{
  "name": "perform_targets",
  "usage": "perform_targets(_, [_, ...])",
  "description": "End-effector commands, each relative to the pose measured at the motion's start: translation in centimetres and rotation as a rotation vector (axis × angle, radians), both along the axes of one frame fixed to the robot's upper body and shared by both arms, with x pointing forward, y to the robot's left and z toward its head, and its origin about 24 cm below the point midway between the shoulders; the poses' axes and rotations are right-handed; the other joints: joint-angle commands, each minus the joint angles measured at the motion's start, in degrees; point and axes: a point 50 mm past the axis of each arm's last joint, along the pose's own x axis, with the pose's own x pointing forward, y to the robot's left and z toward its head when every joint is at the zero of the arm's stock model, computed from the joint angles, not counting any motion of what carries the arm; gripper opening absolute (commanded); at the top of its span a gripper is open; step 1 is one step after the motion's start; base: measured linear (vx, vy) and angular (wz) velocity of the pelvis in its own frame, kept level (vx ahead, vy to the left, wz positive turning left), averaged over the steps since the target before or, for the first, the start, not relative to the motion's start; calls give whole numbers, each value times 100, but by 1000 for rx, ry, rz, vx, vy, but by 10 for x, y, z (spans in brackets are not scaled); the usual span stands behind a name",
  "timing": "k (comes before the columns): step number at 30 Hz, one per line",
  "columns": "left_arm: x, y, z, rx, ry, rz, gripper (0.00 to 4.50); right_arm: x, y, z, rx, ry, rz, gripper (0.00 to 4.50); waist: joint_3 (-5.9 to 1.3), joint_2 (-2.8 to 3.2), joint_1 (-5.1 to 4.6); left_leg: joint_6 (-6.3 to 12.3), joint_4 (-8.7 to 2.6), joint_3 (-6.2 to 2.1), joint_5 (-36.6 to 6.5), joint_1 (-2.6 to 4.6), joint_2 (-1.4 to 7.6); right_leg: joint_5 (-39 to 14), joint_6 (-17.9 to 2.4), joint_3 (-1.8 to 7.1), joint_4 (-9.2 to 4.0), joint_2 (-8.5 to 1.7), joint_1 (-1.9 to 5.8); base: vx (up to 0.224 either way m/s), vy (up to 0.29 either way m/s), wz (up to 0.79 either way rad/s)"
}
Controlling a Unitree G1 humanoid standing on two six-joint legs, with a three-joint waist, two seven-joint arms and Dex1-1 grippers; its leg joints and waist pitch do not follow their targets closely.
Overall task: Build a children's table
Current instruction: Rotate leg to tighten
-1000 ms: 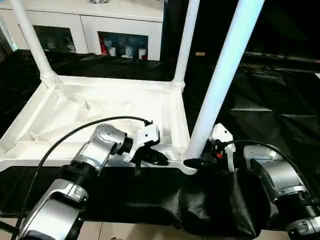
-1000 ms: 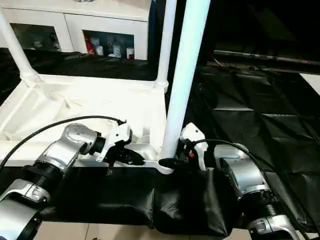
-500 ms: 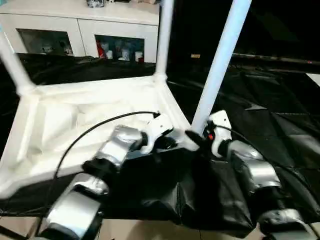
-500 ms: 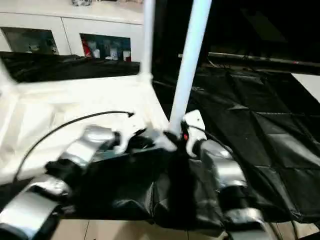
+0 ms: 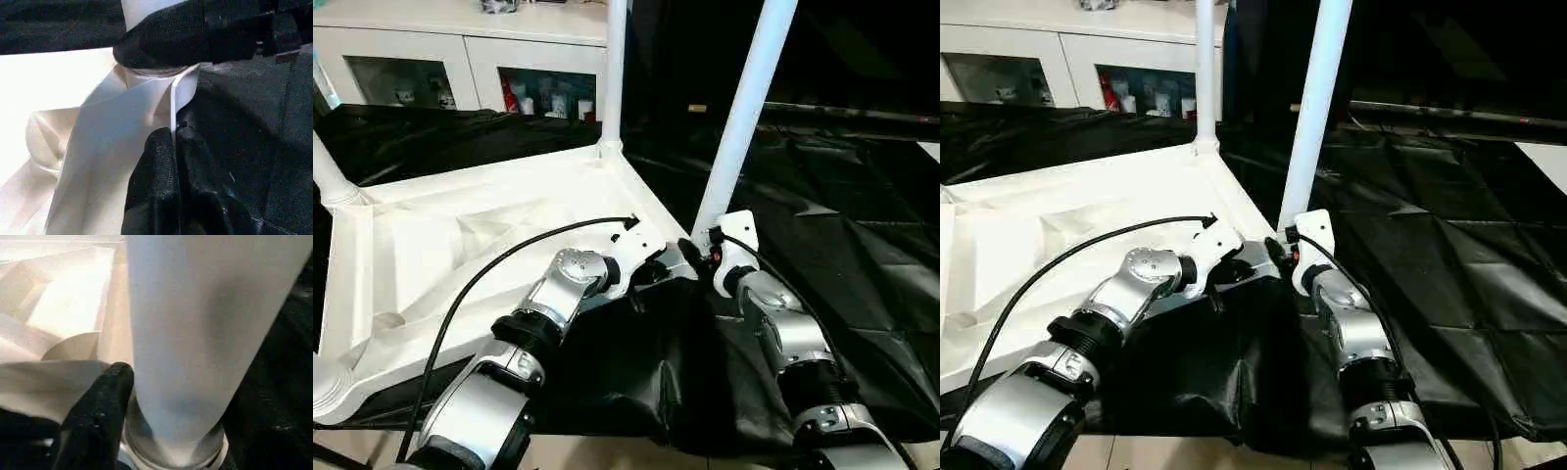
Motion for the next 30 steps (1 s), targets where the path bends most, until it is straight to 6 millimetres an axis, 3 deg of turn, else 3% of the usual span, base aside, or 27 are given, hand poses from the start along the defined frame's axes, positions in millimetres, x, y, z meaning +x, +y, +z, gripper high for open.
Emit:
perform_targets(1, [-5,-16,1,-26,-6,-59,0,-18,22,-24,17,120,174,307,-194,33,-4,85,-435,-38,-1725,-49,138,-1756,-838,250,-491,-306,206,0,0,0])
perform_targets(5, [-3,-6,2,-17,4,-80,0,-29,-1,-10,23,92,383,307,-216,-8,59,258,-397,-12,-1429,-53,142,-1306,-908,252,-457,-303,249,0,0,0])
perform_targets(6, [-3,0,2,-8,11,-99,0,-39,-20,-4,4,95,494,307,-215,-48,123,402,-362,-6,-1173,-63,138,-954,-948,249,-432,-287,309,0,0,0])
perform_targets(8, [-3,2,2,-4,13,-114,0,-45,-31,-2,-10,108,543,307,-219,-47,153,551,-335,4,-983,-100,135,-672,-1044,248,-383,-306,306,0,0,0])
perform_targets(9, [-3,2,2,-4,13,-114,0,-45,-31,-2,-10,108,543,307,-220,-42,154,571,-333,4,-983,-100,135,-738,-1064,234,-396,-317,298,0,0,0])
perform_targets(13, [-3,8,2,10,20,-137,0,-57,-64,4,-35,161,597,307,-220,-55,114,539,-335,-6,-1179,-107,148,-1253,-1064,220,-440,-326,282,0,0,0])
perform_targets(15, [-3,10,2,16,20,-143,0,-60,-75,7,-37,177,605,307,-241,-69,151,606,-298,-6,-899,-114,160,-859,-1164,224,-379,-314,287,0,0,0])
perform_targets(18, [-2,12,3,19,10,-153,0,-67,-89,13,-33,204,621,307,-217,-60,154,678,-278,6,-843,-131,142,-796,-1195,219,-381,-315,291,0,0,0])
perform_targets(22, [-3,10,6,-7,-14,-176,0,-71,-90,14,-24,214,636,307,-227,-63,146,682,-268,5,-842,-133,144,-895,-1193,208,-388,-326,284,0,0,0])
perform_targets(28, [1,6,17,-107,-70,-119,0,-74,-68,14,53,175,665,307,-228,-42,155,685,-265,-1,-810,-124,154,-798,-1264,205,-366,-325,277,0,0,0])
perform_targets(29, [2,8,22,-137,-61,-102,45,-74,-63,17,77,155,668,314,-225,-31,165,645,-269,1,-829,-115,164,-838,-1282,211,-359,-331,276,0,0,0])
perform_targets(30, [3,11,28,-166,-49,-88,56,-73,-57,20,96,129,669,314,-229,-25,158,612,-274,-6,-787,-128,171,-780,-1299,212,-337,-336,287,0,0,0])
